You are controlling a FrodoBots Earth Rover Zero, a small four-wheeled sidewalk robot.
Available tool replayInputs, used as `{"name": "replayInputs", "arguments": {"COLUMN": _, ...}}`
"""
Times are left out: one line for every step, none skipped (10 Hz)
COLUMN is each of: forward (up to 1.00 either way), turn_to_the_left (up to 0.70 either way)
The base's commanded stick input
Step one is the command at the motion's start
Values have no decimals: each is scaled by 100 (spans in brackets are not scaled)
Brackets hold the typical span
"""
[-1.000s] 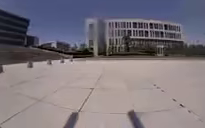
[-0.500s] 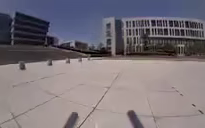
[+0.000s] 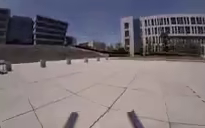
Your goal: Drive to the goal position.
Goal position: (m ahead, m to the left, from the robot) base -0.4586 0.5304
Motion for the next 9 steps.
{"name": "replayInputs", "arguments": {"forward": 0, "turn_to_the_left": 45}}
{"name": "replayInputs", "arguments": {"forward": 0, "turn_to_the_left": 45}}
{"name": "replayInputs", "arguments": {"forward": 0, "turn_to_the_left": 45}}
{"name": "replayInputs", "arguments": {"forward": 0, "turn_to_the_left": 45}}
{"name": "replayInputs", "arguments": {"forward": 0, "turn_to_the_left": 45}}
{"name": "replayInputs", "arguments": {"forward": 0, "turn_to_the_left": 45}}
{"name": "replayInputs", "arguments": {"forward": 0, "turn_to_the_left": 45}}
{"name": "replayInputs", "arguments": {"forward": 0, "turn_to_the_left": 28}}
{"name": "replayInputs", "arguments": {"forward": 0, "turn_to_the_left": 0}}
